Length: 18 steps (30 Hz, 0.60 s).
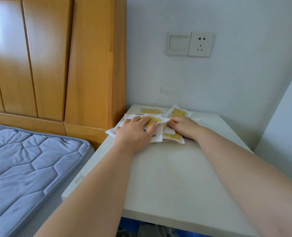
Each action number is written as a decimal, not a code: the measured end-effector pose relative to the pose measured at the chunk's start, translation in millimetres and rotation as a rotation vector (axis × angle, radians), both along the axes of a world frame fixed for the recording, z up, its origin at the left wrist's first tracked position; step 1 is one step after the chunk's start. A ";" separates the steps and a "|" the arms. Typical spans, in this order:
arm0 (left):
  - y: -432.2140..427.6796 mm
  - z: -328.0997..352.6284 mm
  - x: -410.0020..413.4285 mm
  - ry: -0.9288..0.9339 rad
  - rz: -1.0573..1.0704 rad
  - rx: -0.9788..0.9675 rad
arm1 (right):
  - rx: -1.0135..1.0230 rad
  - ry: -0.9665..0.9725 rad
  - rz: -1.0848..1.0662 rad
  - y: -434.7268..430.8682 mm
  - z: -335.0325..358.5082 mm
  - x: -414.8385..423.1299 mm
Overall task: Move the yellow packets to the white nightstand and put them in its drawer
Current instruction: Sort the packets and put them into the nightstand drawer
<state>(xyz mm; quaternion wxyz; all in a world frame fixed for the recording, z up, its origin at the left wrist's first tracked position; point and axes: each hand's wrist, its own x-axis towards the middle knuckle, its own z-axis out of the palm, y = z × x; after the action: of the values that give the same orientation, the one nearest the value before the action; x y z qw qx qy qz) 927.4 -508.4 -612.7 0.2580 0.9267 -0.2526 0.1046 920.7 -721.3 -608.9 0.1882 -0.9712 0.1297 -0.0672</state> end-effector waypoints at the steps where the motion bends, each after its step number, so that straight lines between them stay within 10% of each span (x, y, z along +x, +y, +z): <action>1: 0.5 0.9 -2.7 0.013 -0.021 0.013 | 0.006 -0.007 0.010 4.6 -1.9 -7.9; 15: 18.6 -1.8 -70.0 -0.016 -0.088 0.116 | 0.445 -0.068 -0.111 24.6 14.7 -109.8; 18: 18.7 -1.1 -66.5 0.001 -0.066 0.077 | 0.270 -0.171 -0.155 26.6 37.2 -92.0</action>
<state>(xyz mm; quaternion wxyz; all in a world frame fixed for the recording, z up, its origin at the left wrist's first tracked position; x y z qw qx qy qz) 860.8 -489.7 -613.8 0.2254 0.9271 -0.2868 0.0857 828.7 -694.7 -571.8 0.3216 -0.9149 0.1956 -0.1458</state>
